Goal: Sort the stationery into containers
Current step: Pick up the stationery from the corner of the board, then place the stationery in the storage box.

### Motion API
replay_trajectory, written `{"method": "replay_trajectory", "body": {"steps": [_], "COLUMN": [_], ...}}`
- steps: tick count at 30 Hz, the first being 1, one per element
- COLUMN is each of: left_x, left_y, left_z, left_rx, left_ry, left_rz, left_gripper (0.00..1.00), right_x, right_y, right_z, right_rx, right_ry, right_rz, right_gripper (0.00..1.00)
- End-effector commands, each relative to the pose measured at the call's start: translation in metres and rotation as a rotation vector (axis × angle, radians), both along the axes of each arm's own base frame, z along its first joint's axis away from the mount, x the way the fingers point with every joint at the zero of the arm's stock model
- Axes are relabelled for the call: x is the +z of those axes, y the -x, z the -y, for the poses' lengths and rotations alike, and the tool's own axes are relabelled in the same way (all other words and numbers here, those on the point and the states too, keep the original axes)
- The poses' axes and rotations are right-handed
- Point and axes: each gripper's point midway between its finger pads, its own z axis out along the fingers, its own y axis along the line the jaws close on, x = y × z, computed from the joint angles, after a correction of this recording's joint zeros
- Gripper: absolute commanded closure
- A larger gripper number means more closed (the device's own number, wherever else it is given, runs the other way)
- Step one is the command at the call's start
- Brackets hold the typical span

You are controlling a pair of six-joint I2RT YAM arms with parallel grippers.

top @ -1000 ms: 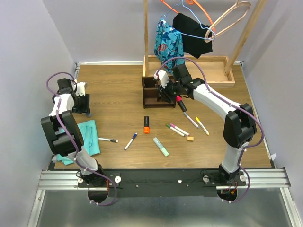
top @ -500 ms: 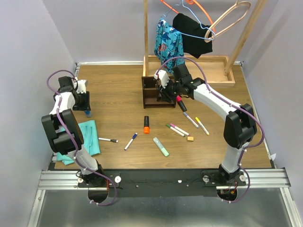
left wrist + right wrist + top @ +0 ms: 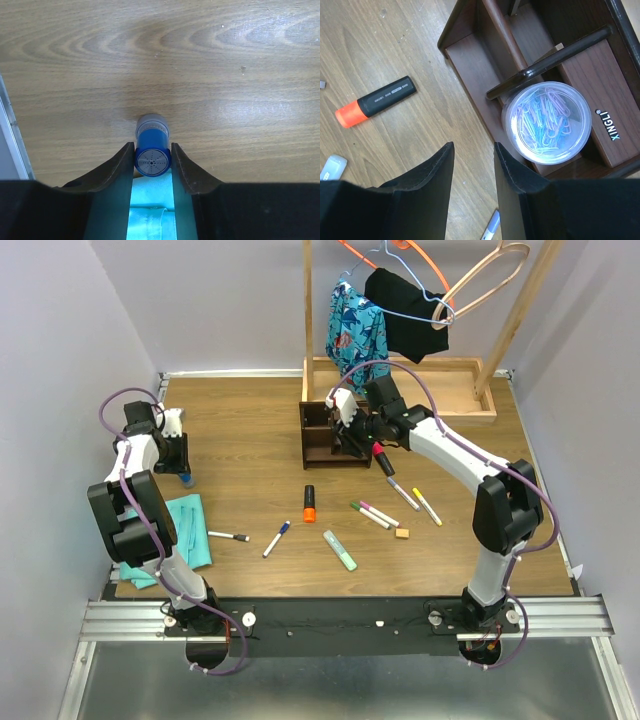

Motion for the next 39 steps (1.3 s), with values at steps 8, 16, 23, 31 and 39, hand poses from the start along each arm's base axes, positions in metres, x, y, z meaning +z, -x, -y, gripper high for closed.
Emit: {"method": "replay_trajectory", "body": {"steps": [8,16,23,31,39], "left_x": [0.054,0.132,0.178,0.21,0.213], "left_y": [-0.005,-0.029,-0.056,-0.058,-0.055], "left_z": [0.035,0.107,0.214,0.321,0.387], "left_rx": [-0.127,-0.321,-0.59,-0.813,-0.931], "left_ry": [0.037,0.15,0.123,0.085,0.093], "left_rz": [0.052,0.161,0.236,0.339,0.39], "left_gripper": [0.78,0.75,0.75,0.76,0.76], "right_x": [0.047,0.071,0.094,0.075,0.053], "right_y": [0.013,0.035,0.005,-0.012,0.018], "right_z": [0.007,0.036,0.096,0.187,0.19], "right_rx": [-0.003,-0.076,-0.416,-0.725,-0.695], "right_ry": [-0.03,-0.002,-0.038,-0.065,-0.096], "right_rz": [0.056,0.069,0.141,0.046,-0.014], "right_gripper": [0.55,0.54,0.54,0.49,0.49]}}
